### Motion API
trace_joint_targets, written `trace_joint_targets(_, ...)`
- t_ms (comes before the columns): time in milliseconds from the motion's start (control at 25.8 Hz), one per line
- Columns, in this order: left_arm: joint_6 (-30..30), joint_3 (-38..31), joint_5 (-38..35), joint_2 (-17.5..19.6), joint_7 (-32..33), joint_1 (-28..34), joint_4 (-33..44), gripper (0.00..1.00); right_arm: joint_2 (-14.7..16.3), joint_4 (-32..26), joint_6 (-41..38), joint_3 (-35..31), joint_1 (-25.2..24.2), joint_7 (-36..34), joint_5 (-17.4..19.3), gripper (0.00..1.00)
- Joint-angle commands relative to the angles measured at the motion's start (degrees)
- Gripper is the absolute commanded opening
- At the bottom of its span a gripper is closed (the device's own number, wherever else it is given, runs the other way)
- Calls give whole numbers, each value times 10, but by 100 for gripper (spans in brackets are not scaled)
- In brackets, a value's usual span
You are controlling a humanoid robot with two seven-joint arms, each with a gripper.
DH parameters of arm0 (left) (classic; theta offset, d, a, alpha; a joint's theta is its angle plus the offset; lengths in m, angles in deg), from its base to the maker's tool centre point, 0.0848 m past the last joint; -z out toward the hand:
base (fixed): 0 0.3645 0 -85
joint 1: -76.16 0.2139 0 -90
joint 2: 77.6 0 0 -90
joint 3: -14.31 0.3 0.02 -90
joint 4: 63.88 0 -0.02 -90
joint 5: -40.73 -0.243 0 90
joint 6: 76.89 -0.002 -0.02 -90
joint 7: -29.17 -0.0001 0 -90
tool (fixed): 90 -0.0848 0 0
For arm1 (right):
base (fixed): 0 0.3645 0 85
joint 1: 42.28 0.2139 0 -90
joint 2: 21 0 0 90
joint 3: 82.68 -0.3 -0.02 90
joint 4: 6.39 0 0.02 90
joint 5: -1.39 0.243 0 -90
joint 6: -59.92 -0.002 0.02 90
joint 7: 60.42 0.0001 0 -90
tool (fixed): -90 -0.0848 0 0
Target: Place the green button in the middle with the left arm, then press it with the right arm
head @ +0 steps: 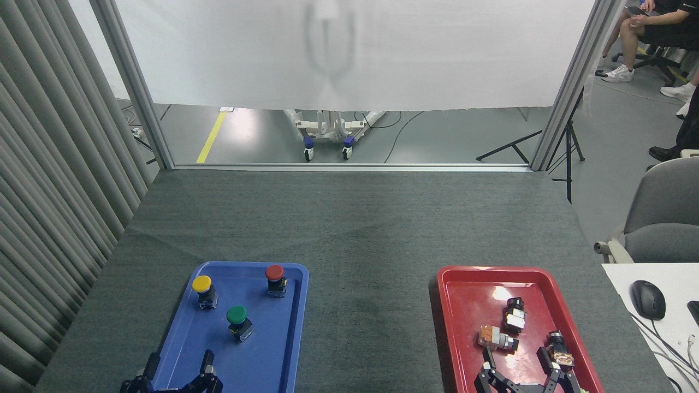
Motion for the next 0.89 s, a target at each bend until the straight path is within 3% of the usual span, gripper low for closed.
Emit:
trace_joint_targets(0, 0, 0, 0, 1, 0, 1, 0, 100, 0, -1, 0, 0, 0, -1, 0, 100)
trace_joint_targets(853, 4, 0, 0, 4, 3, 1, 4, 100, -1, -1, 0, -1, 0, -1, 0, 100)
